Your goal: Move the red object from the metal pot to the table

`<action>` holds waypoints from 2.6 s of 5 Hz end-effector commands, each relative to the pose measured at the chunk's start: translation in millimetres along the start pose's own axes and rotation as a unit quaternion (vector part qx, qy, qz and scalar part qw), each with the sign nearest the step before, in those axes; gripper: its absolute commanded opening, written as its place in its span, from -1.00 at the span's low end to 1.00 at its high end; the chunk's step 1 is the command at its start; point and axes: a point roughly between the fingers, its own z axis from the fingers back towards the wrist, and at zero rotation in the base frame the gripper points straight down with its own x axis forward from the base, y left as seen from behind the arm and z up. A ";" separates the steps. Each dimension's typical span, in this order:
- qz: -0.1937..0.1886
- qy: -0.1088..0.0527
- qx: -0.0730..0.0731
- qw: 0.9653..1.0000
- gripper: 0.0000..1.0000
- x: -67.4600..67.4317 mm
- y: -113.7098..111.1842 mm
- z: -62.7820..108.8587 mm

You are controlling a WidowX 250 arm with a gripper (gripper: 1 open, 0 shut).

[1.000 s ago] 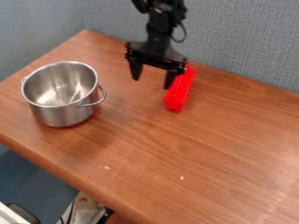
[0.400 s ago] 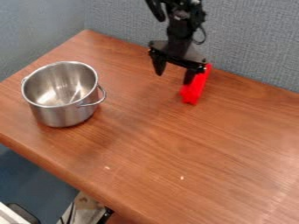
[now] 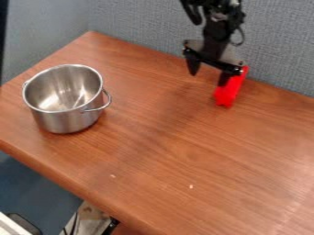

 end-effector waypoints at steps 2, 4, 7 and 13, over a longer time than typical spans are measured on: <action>-0.053 0.020 0.015 0.998 1.00 -16.3 -10.1 -25.9; -0.088 0.020 -0.008 0.996 1.00 -24.5 -52.7 -23.0; 0.071 -0.025 0.017 0.997 -1.00 -7.9 -32.2 -4.1; -0.048 -0.096 -0.107 0.988 -1.00 -24.8 -9.1 138.8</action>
